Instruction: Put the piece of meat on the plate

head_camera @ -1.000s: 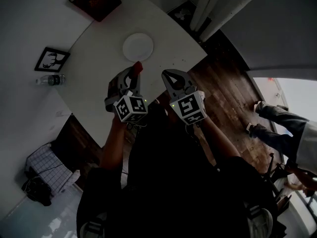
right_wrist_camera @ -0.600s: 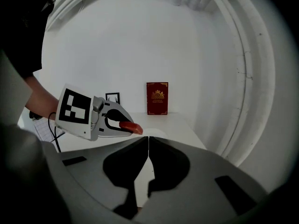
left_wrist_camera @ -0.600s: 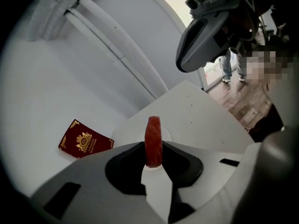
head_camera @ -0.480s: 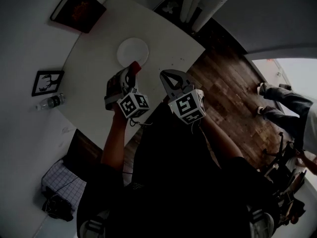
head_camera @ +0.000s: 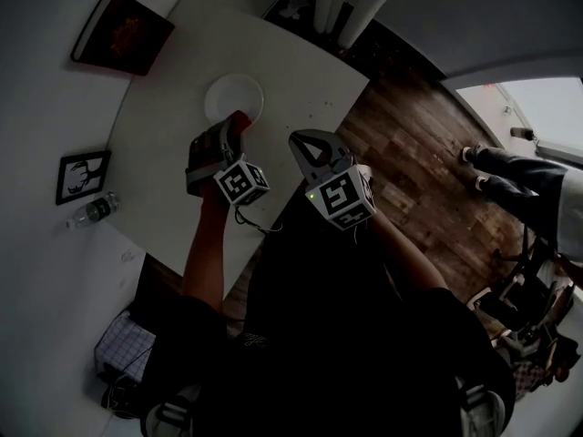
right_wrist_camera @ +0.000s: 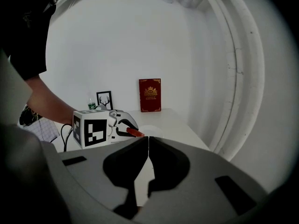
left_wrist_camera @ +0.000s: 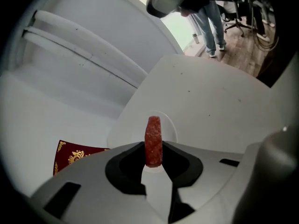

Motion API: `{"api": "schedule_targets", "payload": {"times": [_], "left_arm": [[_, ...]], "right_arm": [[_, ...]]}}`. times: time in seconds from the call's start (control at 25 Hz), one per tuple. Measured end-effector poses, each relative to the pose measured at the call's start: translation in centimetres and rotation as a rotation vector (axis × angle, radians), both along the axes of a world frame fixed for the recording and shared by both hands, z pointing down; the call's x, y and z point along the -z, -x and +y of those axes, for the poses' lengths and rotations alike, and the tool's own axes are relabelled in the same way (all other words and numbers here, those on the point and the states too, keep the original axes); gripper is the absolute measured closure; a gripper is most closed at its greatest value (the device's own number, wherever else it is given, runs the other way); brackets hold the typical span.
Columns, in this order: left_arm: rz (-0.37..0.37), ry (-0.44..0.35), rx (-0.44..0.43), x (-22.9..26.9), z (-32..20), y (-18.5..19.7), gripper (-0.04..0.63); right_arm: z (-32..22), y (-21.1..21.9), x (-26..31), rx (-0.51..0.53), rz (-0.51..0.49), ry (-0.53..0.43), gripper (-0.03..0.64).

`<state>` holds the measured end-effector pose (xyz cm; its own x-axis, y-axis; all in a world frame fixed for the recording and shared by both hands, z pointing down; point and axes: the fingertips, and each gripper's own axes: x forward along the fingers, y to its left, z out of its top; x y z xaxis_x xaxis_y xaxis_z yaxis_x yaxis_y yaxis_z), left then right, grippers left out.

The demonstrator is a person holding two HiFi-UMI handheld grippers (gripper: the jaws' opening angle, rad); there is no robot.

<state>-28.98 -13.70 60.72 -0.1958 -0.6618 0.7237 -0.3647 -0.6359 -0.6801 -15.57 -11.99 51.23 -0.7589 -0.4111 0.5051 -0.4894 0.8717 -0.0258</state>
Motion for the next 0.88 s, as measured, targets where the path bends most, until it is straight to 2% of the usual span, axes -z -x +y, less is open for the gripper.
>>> {"api": "schedule_targets", "payload": {"times": [0.4, 0.88], "left_arm": [[-0.043, 0.060, -0.019, -2.0, -0.4, 0.7, 0.506], [-0.086, 0.041, -0.009, -2.7, -1.6, 1.4, 0.506]], "right_arm": [[-0.6, -1.0, -0.3, -0.035, 0.018, 0.007, 0.594], [-0.7, -1.2, -0.7, -0.029, 0.043, 0.021, 0.594]]}}
